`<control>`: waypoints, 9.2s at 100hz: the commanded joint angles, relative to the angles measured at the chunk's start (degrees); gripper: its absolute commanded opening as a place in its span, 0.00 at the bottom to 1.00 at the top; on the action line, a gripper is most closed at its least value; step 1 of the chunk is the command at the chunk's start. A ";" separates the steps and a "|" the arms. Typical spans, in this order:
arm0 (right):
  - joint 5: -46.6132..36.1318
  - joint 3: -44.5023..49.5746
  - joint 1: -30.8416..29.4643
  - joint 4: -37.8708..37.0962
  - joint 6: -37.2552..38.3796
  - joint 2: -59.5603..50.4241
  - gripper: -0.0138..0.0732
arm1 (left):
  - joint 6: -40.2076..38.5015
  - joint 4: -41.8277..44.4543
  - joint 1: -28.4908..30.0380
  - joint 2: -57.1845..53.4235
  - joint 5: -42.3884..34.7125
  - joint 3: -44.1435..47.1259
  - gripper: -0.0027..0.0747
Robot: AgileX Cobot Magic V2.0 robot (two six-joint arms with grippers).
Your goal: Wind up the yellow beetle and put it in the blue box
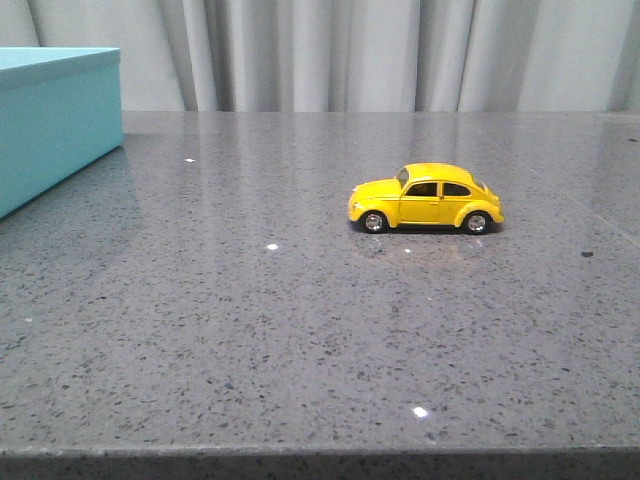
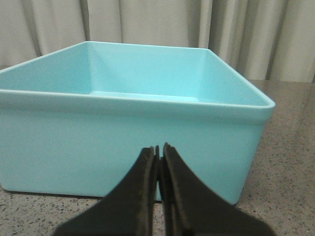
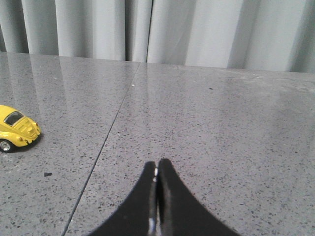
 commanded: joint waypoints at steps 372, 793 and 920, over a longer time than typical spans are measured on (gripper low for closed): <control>42.51 -63.90 7.94 8.59 2.97 61.77 0.69 | 3.06 -2.96 -0.36 22.92 3.84 -27.48 0.59; 60.82 -80.43 20.21 -13.47 28.60 74.30 0.75 | 3.06 -4.49 -0.36 22.92 7.89 -27.37 0.59; 42.84 -60.10 21.21 -5.10 25.02 45.66 0.75 | 26.38 -4.59 -10.70 53.25 28.42 -54.27 0.78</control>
